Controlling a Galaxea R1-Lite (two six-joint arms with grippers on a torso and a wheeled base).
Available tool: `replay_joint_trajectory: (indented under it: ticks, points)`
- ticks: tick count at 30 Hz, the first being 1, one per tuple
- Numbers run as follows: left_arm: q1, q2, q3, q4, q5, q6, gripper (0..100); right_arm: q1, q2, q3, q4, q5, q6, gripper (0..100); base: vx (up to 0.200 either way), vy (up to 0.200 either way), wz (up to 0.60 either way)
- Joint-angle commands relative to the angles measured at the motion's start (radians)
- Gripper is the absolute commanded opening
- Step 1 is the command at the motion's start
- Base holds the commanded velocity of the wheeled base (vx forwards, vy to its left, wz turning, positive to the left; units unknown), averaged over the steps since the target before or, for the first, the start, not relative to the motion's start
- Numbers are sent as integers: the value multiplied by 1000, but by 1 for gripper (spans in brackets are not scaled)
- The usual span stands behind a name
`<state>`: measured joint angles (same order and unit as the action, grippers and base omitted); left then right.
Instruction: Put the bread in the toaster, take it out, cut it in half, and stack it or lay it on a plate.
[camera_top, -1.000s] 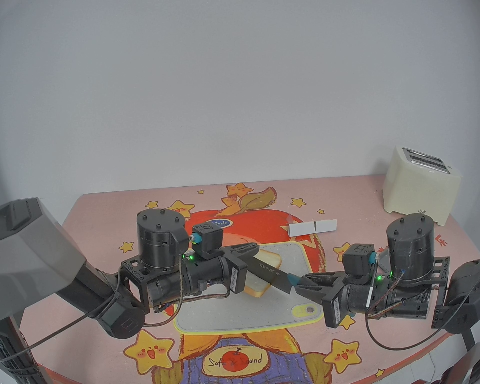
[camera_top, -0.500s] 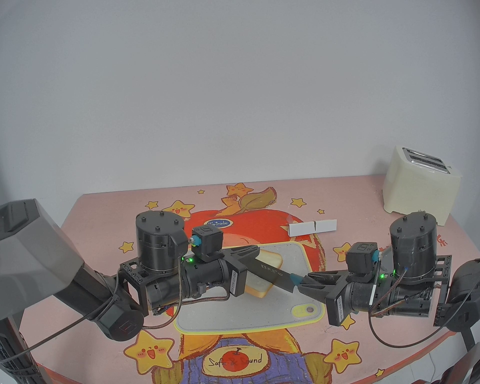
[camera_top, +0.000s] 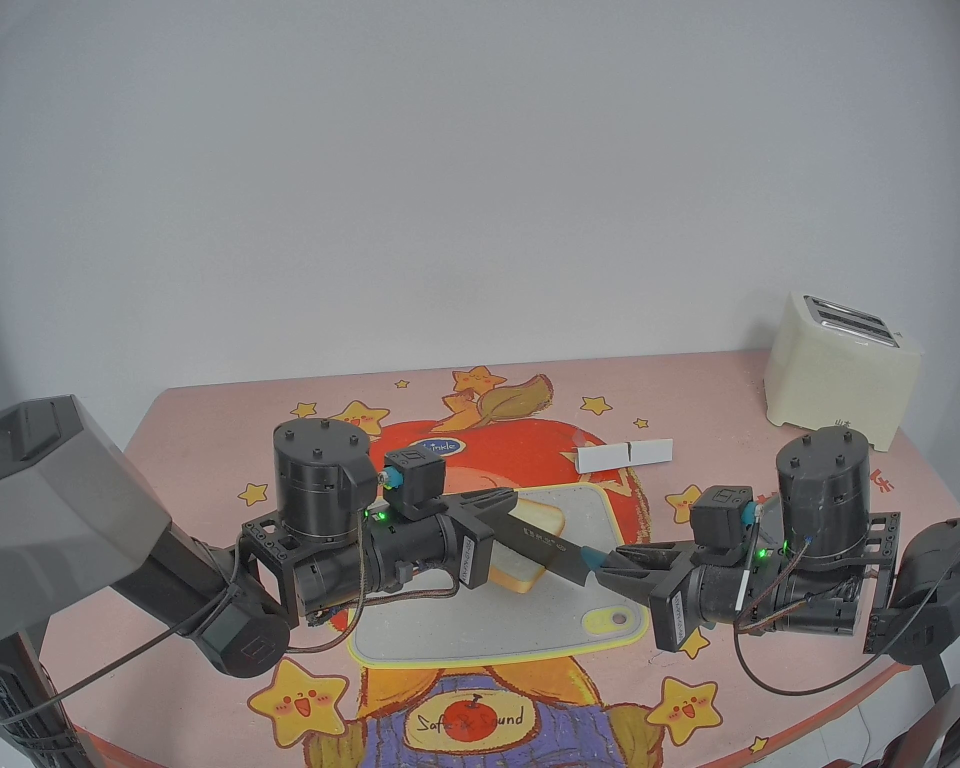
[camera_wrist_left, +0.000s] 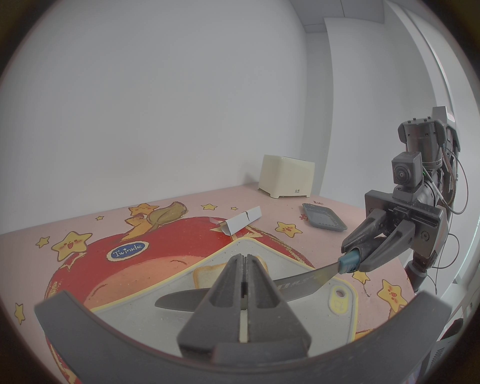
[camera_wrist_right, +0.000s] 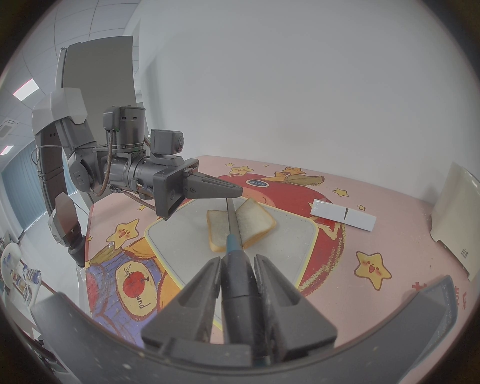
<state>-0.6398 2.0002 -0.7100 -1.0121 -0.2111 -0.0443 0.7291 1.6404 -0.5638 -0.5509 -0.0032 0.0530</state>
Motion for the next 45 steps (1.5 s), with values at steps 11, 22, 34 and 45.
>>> replay_joint_trajectory:
  ticks: [11, 22, 34, 45]
  points:
    - [0, 34, 1, -31, 4, 0, 0, 1, -5, 1, 5, 0, -1, 0, 0, 0, 0]
    - [0, 29, 9, -31, 6, 0, 0, 1, 4, 1, 3, 0, -1, 0, 0, 0, 0]
    - [-1, 28, 3, -33, 6, 0, 0, 1, -10, -4, 2, 0, 1, 0, 0, 0, 0]
    - [2, 35, 37, -33, 6, -2, 0, 4, 21, 10, 2, 0, -1, 0, 0, 0, 0]
